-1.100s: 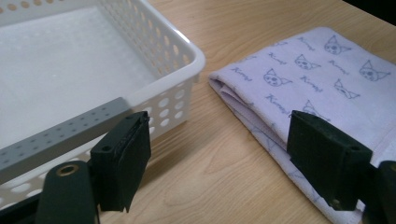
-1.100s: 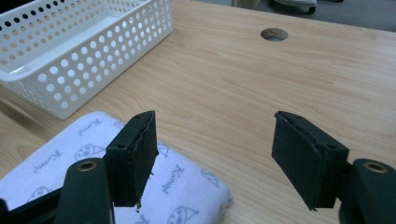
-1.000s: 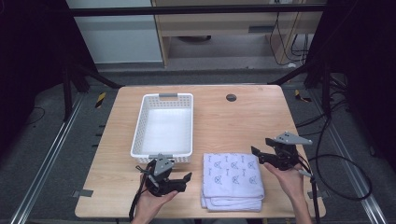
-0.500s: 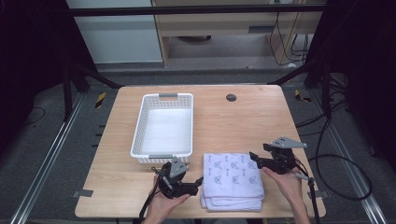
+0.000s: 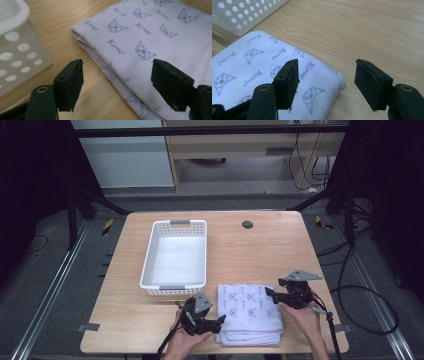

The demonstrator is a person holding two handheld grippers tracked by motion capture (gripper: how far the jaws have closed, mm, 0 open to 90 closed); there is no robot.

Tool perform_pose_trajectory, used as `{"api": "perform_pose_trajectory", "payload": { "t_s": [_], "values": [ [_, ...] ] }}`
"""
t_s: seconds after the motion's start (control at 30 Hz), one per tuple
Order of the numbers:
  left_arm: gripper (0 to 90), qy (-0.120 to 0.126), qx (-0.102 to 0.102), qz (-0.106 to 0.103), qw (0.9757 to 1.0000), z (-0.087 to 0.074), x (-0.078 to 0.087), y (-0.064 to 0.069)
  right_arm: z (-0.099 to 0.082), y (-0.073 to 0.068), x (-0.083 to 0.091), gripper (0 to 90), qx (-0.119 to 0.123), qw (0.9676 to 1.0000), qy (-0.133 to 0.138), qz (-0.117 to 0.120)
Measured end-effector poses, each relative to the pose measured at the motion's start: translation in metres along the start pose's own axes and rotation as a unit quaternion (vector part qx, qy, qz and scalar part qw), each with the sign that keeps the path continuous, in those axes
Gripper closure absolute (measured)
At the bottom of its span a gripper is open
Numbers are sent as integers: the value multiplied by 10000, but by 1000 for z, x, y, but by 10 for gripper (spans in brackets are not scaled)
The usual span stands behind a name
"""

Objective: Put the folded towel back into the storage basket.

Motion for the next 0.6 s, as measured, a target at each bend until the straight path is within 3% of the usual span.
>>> {"api": "perform_pose_trajectory", "payload": {
  "t_s": [0.6],
  "values": [
    [247,-272,49,26,9996,-16,-19,1,-24,-1,-12,424,-67,9990,-431,80]
  ]
}}
Point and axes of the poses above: each handheld gripper's, and its own axes: x roughly backward along the jaws, z roughly out of its top, y roughly to its right, the point moved 9 cm from there along -x, roughly forward along the jaws, and after that the axes turned 15 degrees about y, right-handed, at the moved point
